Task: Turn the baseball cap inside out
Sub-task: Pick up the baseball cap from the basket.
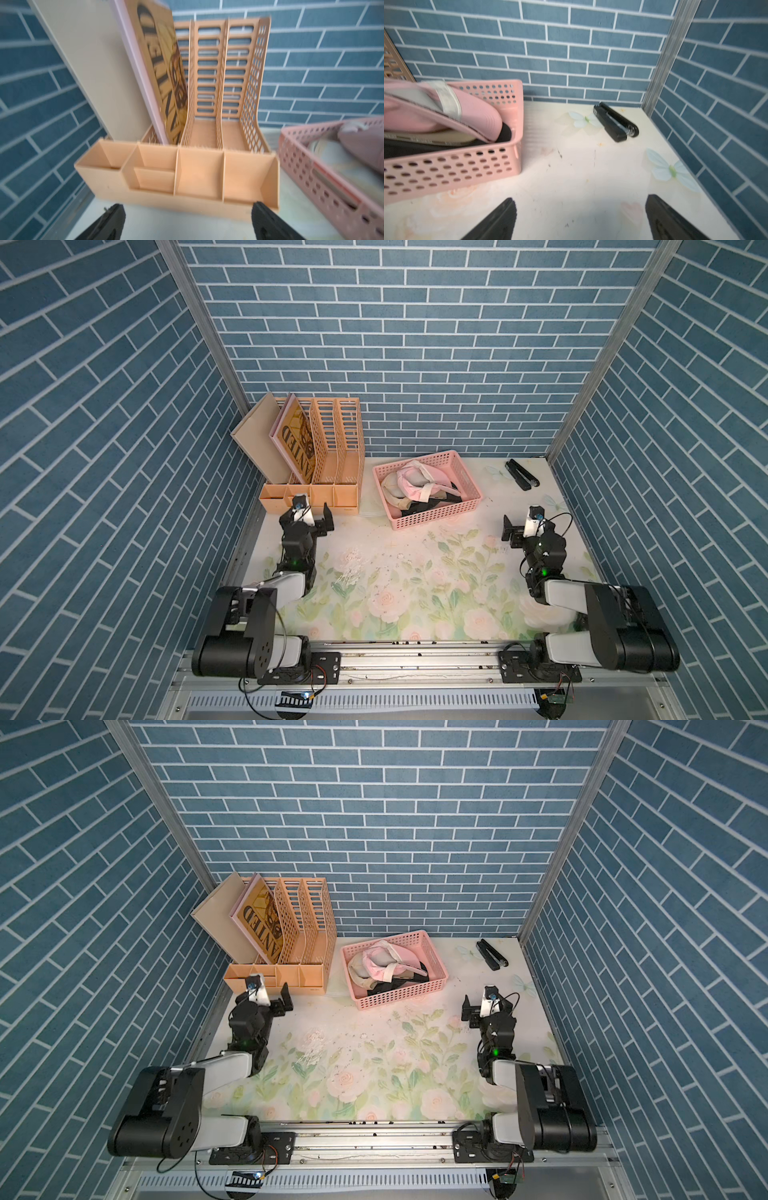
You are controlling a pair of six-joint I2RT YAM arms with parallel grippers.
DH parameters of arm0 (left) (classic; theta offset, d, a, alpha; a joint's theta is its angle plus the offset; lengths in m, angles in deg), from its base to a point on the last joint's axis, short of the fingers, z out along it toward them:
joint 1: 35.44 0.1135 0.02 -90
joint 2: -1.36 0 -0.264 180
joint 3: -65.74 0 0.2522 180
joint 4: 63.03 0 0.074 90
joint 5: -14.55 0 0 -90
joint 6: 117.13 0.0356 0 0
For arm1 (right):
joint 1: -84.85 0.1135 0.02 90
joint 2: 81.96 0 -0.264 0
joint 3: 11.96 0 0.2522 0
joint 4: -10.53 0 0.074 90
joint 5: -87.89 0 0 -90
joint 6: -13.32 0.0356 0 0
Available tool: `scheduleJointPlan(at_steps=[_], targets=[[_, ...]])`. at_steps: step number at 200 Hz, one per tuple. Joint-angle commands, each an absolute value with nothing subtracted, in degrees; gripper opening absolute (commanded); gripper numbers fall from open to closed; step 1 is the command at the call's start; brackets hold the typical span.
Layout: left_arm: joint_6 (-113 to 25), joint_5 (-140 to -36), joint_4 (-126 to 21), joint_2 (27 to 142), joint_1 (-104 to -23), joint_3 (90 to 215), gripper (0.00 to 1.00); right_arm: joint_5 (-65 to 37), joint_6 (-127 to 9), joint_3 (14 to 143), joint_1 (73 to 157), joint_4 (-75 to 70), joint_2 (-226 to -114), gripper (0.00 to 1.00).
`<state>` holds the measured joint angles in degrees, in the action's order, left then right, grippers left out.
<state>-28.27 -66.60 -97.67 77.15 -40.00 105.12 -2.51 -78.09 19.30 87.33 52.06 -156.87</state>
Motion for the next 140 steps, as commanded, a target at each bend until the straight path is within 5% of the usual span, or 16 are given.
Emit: scheduleJointPlan(at_steps=[1, 33, 70, 105, 140], targets=[[-31.0, -59.7, -73.4, 71.4, -43.9, 116.7, 1.00, 0.8, -74.9, 27.4, 90.2, 32.0, -149.2, 1.00], [-25.4, -68.4, -47.7, 72.1, -51.4, 136.6, 1.00, 3.8, -75.5, 38.5, 97.6, 22.1, -147.1, 1.00], [-32.0, -85.8, -47.6, 78.8, -50.5, 143.5, 1.00, -6.1, -63.4, 53.1, 99.5, 21.1, -160.7, 1.00], [-31.2, -67.6, -34.4, 87.9, -60.1, 151.9, 1.00, -5.5, -60.7, 68.0, 106.5, 9.6, -173.9, 0.98], [-37.0, -62.4, -38.6, 86.5, -65.9, 145.7, 1.00, -3.8, -50.6, 75.9, 109.6, 6.0, -183.0, 0.92]])
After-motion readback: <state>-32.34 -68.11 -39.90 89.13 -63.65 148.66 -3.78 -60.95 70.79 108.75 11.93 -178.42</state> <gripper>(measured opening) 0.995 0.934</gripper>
